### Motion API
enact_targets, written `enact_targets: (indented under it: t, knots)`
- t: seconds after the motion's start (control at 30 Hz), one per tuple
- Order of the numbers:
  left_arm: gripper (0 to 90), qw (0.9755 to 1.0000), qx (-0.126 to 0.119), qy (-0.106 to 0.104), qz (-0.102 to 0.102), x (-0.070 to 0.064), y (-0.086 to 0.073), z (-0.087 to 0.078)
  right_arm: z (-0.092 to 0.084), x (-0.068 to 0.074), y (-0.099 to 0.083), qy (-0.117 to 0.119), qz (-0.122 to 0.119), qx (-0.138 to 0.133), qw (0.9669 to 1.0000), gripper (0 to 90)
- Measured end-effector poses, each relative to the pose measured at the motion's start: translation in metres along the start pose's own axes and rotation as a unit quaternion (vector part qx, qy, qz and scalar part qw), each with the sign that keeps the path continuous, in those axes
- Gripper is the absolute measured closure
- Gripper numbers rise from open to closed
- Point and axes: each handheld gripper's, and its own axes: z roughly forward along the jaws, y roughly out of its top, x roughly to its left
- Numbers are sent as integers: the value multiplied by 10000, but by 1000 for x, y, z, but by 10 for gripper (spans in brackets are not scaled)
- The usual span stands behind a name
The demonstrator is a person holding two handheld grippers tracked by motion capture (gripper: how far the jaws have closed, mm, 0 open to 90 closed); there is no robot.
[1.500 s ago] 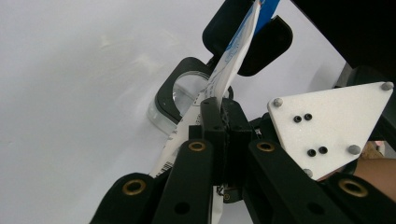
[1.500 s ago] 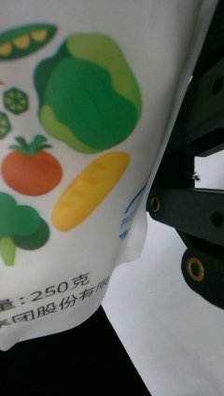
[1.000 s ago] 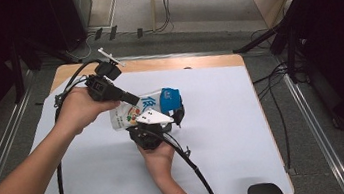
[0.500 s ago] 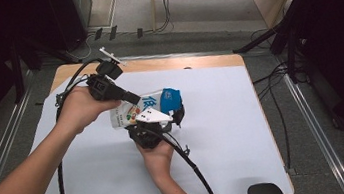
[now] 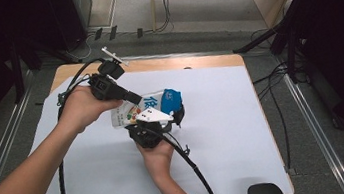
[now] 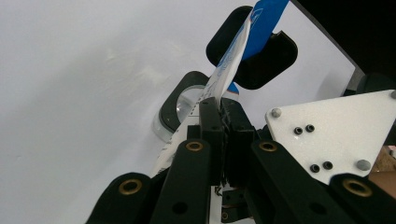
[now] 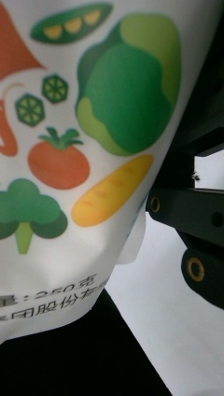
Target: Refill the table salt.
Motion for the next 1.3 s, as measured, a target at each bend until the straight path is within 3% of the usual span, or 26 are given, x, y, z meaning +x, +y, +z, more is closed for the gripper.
enact_targets:
  t: [0.4, 1.3]
  knots:
    - [900, 9999, 79, 81, 89, -4, -1, -2, 1, 2, -2, 28, -29, 17, 10000, 896]
    - [900, 9999, 24, 96, 13, -1, 2, 0, 3, 3, -2, 128, 64, -21, 9999, 882]
